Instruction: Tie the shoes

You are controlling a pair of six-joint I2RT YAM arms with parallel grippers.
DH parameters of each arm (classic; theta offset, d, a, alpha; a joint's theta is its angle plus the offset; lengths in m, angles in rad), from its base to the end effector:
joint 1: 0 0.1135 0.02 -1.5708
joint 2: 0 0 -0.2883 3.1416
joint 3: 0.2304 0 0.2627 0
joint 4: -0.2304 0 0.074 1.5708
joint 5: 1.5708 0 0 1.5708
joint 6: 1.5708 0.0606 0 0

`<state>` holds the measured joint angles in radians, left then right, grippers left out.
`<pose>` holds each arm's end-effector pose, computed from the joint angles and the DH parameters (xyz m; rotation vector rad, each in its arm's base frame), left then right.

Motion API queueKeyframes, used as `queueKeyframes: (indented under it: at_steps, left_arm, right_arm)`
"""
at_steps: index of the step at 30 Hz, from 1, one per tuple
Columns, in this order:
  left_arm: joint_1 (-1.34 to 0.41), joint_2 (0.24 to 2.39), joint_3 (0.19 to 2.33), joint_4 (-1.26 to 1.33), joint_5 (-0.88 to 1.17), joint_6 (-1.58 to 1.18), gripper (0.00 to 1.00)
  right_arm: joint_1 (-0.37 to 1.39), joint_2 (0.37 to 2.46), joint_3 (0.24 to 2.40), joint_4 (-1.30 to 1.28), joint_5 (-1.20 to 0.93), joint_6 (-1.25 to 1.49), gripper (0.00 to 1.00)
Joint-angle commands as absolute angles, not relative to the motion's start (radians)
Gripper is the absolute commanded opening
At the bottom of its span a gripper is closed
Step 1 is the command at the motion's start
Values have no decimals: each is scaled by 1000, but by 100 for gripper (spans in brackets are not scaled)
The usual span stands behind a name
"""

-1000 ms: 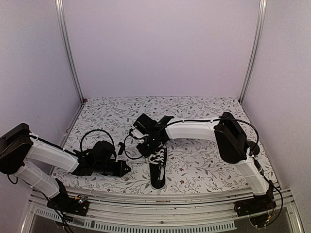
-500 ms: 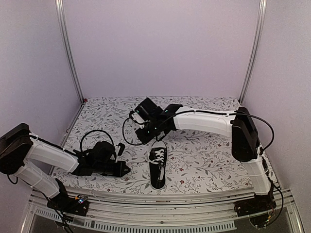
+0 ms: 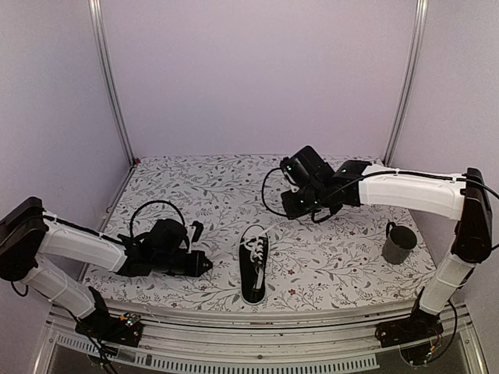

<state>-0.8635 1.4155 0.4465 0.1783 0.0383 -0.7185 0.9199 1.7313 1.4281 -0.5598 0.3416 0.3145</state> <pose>0.1700 -0.2024 0.1258 0.2017 2.5036 -0.7680 0.2666 0.3165 0.2794 -0.5625 2.3080 0.1734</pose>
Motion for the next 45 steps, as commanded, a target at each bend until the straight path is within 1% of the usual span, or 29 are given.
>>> queueKeyframes:
  at_steps: [1, 4, 10, 12, 15, 18, 21, 25, 28, 30, 31, 32, 33, 34, 35, 36, 38, 40, 43, 45]
  left_arm:
    - [-856, 1415, 512, 159, 44, -660, 0]
    - [-846, 1464, 586, 153, 75, -590, 0]
    - [-803, 1601, 801, 82, 99, -462, 0]
    - [-782, 1639, 866, 71, 127, -441, 0]
    - [-760, 1677, 949, 60, 153, -404, 0]
    - [-733, 1697, 991, 52, 207, -370, 0]
    - [-714, 1704, 1014, 47, 277, -332, 0]
    - [-709, 1700, 1042, 8, 304, -288, 0]
    - [-707, 1688, 1038, 7, 318, -281, 0]
    - [-707, 1681, 1028, 13, 324, -281, 0]
    - [-706, 1677, 1025, 13, 328, -281, 0]
    - [-705, 1673, 1021, 13, 331, -282, 0]
    - [-705, 1670, 1018, 11, 332, -282, 0]
    - [-706, 1664, 1015, 9, 335, -280, 0]
    - [-706, 1657, 1011, 10, 338, -279, 0]
    - [-706, 1650, 1007, 13, 339, -277, 0]
    - [-705, 1635, 997, 23, 338, -270, 0]
    - [-705, 1625, 991, 31, 340, -262, 0]
    - [-706, 1610, 986, 44, 344, -252, 0]
    - [-706, 1601, 983, 51, 350, -246, 0]
  right_arm:
    - [856, 1551, 1249, -587, 398, 446, 2]
    - [848, 1441, 1153, -558, 333, 472, 2]
    - [857, 1259, 1027, -437, 33, 440, 2]
    - [891, 1217, 991, -395, -71, 427, 2]
    - [970, 1208, 944, -283, -173, 431, 2]
    - [1058, 1269, 909, -104, -236, 468, 2]
    - [1130, 1404, 931, 48, -274, 488, 2]
    - [1206, 1674, 1104, 107, -279, 464, 2]
    - [1235, 1822, 1272, 109, -263, 441, 2]
    - [1245, 1886, 1342, 94, -235, 419, 4]
    - [1246, 1905, 1367, 79, -225, 412, 13]
    - [1246, 1922, 1396, 56, -220, 403, 27]
    - [1246, 1930, 1421, 28, -213, 389, 45]
    - [1246, 1928, 1435, 4, -203, 370, 58]
    - [1247, 1915, 1434, -14, -187, 355, 66]
    - [1246, 1895, 1422, -27, -160, 344, 72]
    - [1245, 1832, 1378, -57, -88, 323, 80]
    - [1232, 1754, 1326, -89, -38, 308, 85]
    - [1182, 1646, 1235, -110, -20, 316, 86]
    - [1137, 1590, 1164, -107, -20, 331, 84]
